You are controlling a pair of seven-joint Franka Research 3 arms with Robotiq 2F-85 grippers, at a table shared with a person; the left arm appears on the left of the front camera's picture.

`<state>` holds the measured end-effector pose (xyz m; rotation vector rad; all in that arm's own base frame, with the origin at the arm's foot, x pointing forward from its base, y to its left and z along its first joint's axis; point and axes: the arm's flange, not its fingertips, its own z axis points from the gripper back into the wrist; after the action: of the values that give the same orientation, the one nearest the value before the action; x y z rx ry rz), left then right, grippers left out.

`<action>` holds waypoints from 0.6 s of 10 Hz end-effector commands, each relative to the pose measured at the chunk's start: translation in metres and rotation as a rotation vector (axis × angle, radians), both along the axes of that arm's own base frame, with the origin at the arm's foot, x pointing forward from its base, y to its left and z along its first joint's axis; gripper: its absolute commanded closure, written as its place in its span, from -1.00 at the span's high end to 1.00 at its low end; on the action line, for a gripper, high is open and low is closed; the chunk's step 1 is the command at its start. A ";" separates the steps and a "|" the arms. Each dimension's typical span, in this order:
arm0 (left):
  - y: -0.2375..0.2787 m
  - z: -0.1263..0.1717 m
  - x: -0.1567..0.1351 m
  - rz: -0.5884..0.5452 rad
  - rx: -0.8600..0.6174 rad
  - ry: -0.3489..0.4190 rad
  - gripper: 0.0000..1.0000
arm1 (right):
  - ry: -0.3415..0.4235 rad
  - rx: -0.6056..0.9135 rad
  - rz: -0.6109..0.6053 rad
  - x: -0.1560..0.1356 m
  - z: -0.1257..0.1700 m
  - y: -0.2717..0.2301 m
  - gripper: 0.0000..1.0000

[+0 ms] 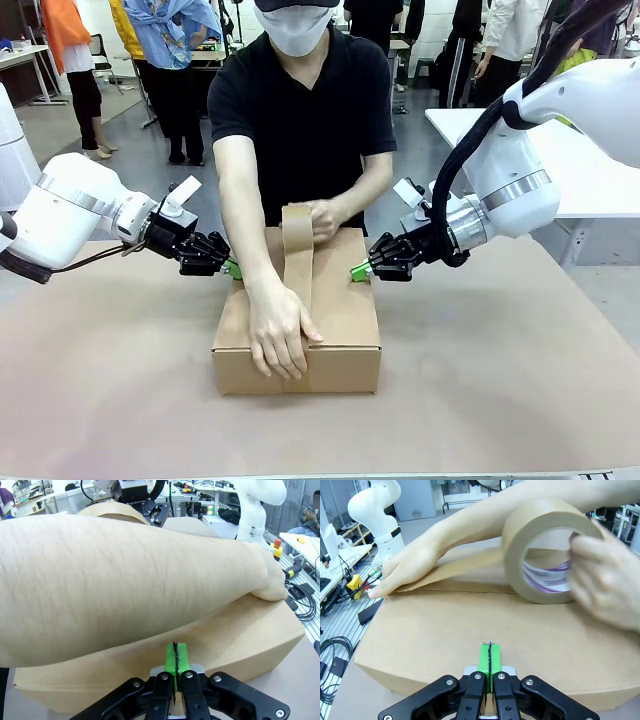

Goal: Wrap the clocks to prevent damage.
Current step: After the human seals the box with tape, release both hands from the side flaps of the Package Box.

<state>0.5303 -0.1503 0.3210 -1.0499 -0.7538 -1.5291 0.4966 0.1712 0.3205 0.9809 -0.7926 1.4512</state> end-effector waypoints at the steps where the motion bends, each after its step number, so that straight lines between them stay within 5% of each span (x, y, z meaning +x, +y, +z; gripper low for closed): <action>1: 0.000 -0.001 0.000 0.007 0.005 -0.001 -0.99 | 0.001 -0.007 -0.003 0.000 -0.003 0.001 -0.98; 6: 0.000 -0.001 0.000 0.007 0.005 -0.001 -0.99 | 0.001 -0.007 -0.003 0.000 -0.003 0.001 -0.98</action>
<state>0.5303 -0.1503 0.3210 -1.0499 -0.7538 -1.5291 0.4966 0.1713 0.3205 0.9809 -0.7927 1.4513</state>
